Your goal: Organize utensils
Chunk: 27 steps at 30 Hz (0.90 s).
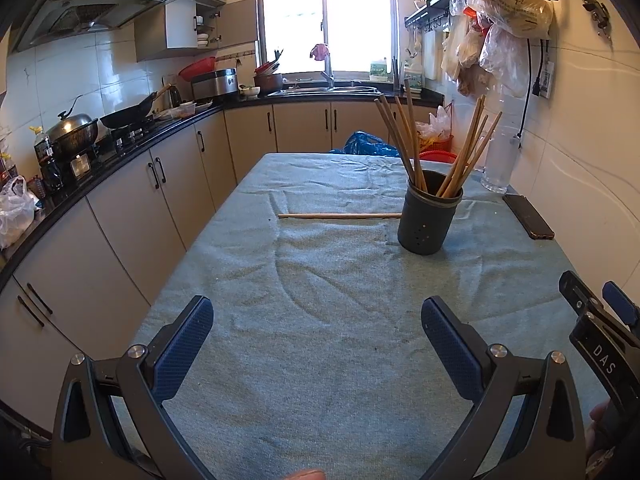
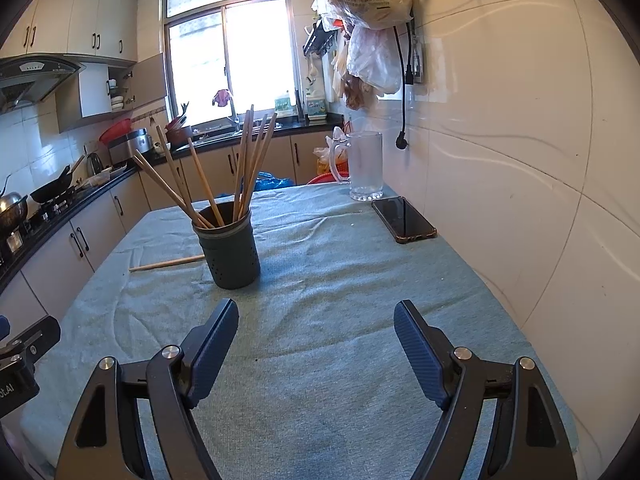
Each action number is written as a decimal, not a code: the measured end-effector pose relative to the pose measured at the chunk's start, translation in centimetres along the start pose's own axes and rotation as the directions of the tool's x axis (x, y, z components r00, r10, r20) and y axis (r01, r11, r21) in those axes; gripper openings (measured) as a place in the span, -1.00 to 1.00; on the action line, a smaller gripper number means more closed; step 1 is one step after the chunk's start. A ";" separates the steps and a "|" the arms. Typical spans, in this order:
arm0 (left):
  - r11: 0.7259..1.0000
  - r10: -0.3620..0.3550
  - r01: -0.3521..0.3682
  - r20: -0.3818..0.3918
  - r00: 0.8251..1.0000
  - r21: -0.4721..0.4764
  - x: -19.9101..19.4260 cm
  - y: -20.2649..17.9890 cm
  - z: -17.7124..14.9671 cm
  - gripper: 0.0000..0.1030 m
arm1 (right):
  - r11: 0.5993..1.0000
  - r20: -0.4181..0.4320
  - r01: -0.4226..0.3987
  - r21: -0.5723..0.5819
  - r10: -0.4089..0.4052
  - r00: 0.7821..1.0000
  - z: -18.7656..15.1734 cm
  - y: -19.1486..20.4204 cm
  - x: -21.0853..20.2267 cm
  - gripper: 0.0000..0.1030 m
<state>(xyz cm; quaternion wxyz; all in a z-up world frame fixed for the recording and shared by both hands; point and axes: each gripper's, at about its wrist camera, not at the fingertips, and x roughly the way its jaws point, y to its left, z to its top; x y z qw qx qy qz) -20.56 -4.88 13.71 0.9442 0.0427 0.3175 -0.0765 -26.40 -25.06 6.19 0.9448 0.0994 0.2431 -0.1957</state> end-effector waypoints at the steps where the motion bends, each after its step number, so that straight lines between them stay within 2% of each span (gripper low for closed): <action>1: 1.000 -0.001 0.001 0.000 1.000 0.000 0.0 0.0 0.0 1.00 | 1.000 0.001 0.000 0.001 0.000 1.000 0.0 0.0 0.0 0.64; 27: 1.000 -0.016 0.016 -0.018 1.000 -0.007 0.3 -0.2 -0.5 1.00 | 1.000 0.008 0.010 -0.014 -0.009 1.000 0.1 -0.1 -0.1 0.66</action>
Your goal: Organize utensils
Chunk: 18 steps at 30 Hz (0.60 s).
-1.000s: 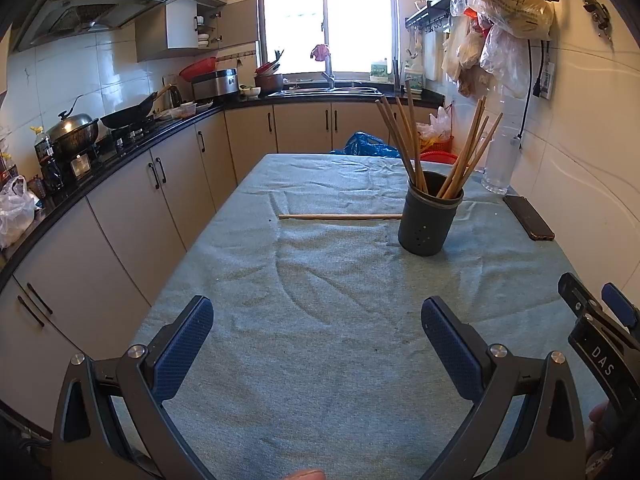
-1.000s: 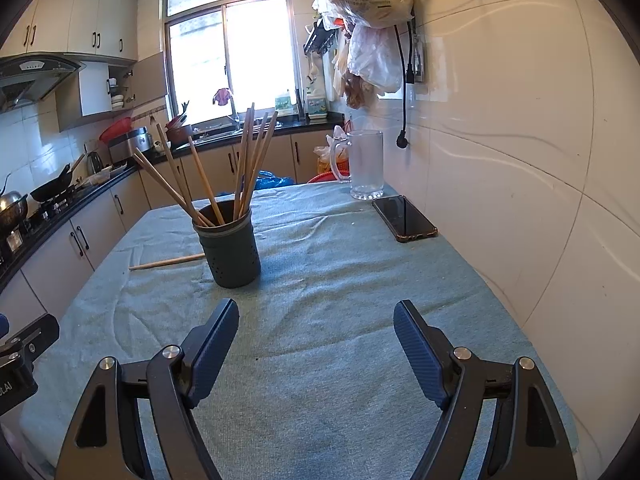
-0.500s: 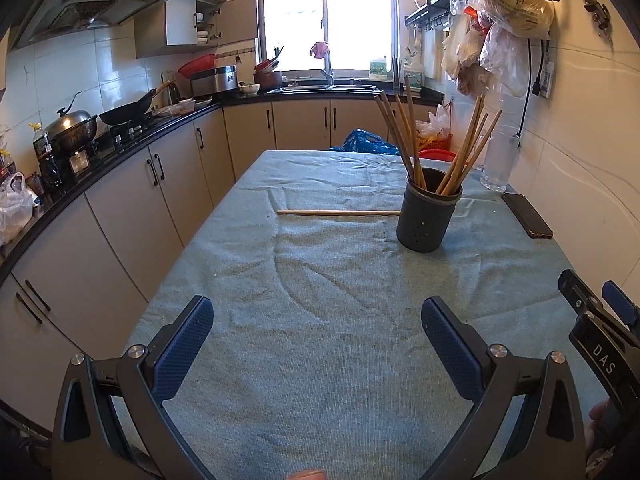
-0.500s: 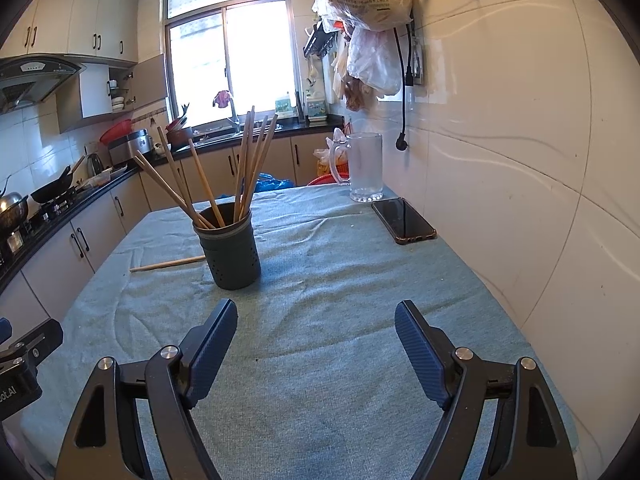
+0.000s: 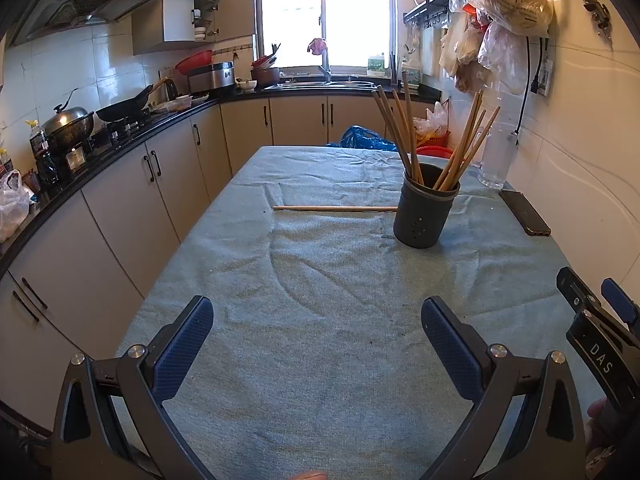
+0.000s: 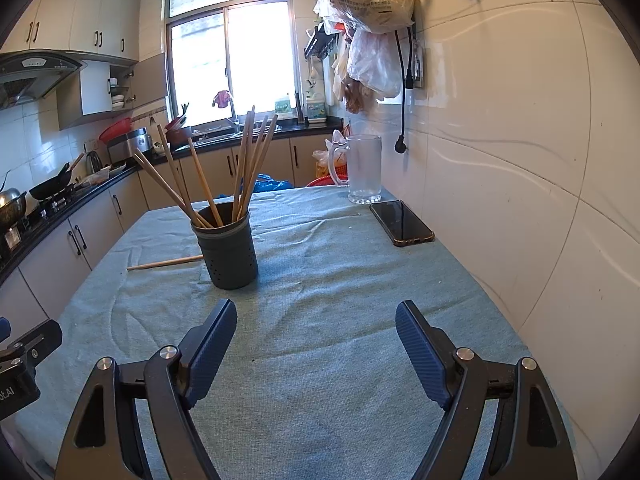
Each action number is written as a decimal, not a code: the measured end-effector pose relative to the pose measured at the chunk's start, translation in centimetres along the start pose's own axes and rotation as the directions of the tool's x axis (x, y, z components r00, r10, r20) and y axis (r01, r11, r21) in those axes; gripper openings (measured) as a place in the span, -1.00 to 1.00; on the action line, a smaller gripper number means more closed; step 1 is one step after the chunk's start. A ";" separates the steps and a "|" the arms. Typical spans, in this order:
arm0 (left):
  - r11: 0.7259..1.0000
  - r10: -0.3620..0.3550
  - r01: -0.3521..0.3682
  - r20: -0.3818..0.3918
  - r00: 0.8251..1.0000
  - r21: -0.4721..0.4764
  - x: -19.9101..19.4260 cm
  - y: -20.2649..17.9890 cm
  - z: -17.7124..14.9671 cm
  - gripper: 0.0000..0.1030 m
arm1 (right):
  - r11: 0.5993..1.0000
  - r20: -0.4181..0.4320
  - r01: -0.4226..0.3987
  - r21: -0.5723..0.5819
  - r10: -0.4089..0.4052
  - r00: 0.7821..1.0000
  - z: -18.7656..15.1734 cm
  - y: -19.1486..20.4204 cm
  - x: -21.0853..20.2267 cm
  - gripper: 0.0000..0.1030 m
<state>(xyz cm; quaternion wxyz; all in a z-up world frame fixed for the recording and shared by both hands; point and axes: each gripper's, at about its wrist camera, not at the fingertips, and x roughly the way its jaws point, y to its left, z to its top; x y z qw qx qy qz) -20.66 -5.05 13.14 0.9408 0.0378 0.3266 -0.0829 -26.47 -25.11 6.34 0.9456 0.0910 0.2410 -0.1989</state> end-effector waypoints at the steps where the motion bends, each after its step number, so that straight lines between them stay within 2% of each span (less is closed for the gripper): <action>1: 1.000 -0.001 0.001 -0.002 1.000 -0.001 0.1 0.0 0.0 1.00 | 1.000 -0.001 0.000 0.001 0.000 1.000 0.0 0.0 0.0 0.67; 18: 1.000 -0.014 0.014 -0.018 1.000 0.000 0.7 -0.3 -0.4 1.00 | 1.000 -0.012 -0.002 -0.023 0.002 1.000 -0.2 0.1 0.7 0.69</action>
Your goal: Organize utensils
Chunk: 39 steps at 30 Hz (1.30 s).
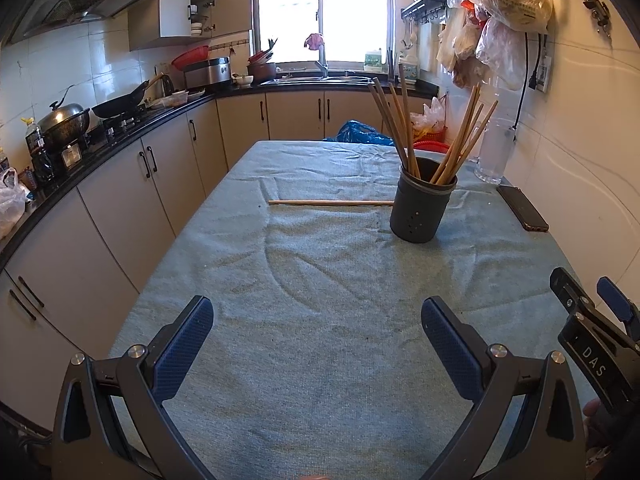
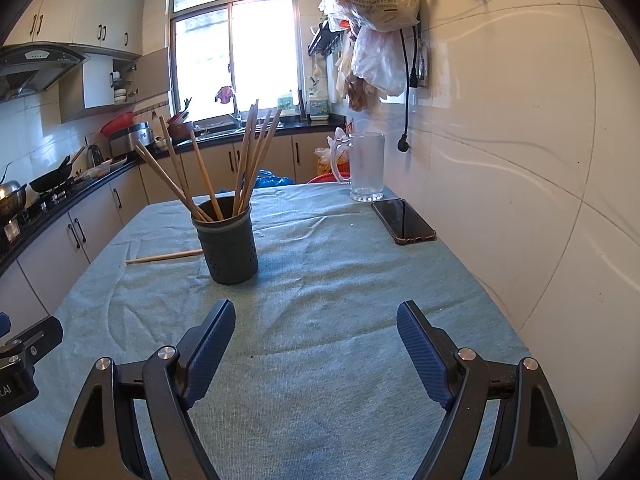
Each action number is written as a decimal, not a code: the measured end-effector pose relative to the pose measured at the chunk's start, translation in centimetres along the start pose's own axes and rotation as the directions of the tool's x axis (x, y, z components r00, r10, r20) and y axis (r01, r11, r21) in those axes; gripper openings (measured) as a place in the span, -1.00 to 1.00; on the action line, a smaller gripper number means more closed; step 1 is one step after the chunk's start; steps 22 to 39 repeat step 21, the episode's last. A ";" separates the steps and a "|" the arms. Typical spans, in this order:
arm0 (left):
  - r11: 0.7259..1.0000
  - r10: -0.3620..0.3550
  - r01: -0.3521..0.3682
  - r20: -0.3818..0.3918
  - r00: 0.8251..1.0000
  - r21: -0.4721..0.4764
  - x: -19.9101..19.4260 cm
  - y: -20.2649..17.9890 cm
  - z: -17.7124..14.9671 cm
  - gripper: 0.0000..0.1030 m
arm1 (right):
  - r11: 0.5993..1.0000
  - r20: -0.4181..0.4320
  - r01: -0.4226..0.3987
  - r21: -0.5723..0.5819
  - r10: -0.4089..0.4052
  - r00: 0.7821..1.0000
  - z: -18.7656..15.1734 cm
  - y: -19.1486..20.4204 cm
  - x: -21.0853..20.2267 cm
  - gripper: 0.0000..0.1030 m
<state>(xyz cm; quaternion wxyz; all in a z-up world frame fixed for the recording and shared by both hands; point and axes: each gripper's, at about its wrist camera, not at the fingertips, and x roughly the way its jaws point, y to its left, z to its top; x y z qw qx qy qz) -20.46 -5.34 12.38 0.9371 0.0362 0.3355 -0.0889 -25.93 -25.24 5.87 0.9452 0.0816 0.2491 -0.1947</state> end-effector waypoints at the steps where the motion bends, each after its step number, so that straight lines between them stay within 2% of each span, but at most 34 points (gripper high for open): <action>1: 1.000 -0.001 0.001 -0.002 1.000 -0.001 0.1 0.0 0.0 1.00 | 1.000 -0.001 0.000 -0.001 0.000 1.000 0.0 0.0 0.0 0.69; 21: 1.000 -0.011 0.011 -0.059 0.998 -0.011 2.0 0.3 -0.3 1.00 | 1.000 -0.043 0.000 -0.009 0.000 0.999 -0.7 0.3 1.7 0.70; 39: 1.000 -0.011 0.011 -0.059 0.998 -0.011 2.0 0.3 -0.3 1.00 | 1.000 -0.043 0.000 -0.009 0.000 0.999 -0.7 0.3 1.7 0.70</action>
